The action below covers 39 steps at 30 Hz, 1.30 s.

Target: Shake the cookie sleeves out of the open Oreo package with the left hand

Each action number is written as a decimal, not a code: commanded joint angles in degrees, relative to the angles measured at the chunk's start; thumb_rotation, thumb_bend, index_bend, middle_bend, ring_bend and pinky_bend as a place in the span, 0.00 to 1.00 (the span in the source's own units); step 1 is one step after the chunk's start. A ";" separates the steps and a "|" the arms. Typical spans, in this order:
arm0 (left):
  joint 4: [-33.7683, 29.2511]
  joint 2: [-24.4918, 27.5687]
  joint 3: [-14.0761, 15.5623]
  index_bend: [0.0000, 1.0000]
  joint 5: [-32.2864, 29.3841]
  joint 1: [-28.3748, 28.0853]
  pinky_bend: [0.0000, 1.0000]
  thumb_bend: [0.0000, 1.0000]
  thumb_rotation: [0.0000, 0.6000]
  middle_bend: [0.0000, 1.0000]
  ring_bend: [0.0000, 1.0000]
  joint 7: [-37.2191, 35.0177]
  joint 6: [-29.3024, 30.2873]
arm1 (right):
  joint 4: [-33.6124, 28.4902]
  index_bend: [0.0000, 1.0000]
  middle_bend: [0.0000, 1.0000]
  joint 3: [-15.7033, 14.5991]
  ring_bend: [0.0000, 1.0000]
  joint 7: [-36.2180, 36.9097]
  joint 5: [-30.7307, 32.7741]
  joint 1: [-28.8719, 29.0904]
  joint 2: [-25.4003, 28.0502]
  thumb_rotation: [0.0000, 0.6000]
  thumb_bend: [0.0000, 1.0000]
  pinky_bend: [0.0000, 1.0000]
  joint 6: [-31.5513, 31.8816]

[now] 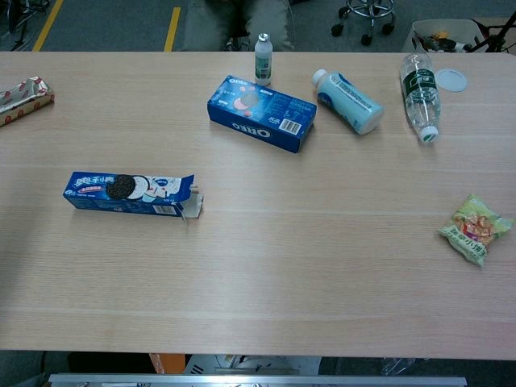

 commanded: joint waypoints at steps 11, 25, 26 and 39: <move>0.02 0.25 -0.05 0.26 0.68 -0.53 0.33 0.17 1.00 0.23 0.17 0.07 -0.37 | -0.51 0.70 0.57 0.58 0.60 -0.37 -0.29 0.17 0.66 1.00 0.30 0.62 0.71; -3.09 2.89 1.35 0.25 2.53 -6.09 0.33 0.17 1.00 0.21 0.17 -2.58 -10.56 | -2.35 0.69 0.57 1.74 0.60 -2.14 -0.33 2.09 1.82 1.00 0.30 0.62 -0.83; -3.35 3.16 1.46 0.23 2.21 -6.74 0.33 0.17 1.00 0.20 0.17 -2.27 -11.92 | -2.33 0.69 0.57 1.79 0.60 -2.18 -0.37 2.18 1.77 1.00 0.30 0.62 -0.85; -3.07 0.19 1.19 0.05 -5.80 -14.60 0.30 0.17 1.00 0.11 0.15 4.10 -25.63 | -1.96 0.69 0.57 1.94 0.60 -1.92 -0.40 2.73 1.80 1.00 0.30 0.62 -1.02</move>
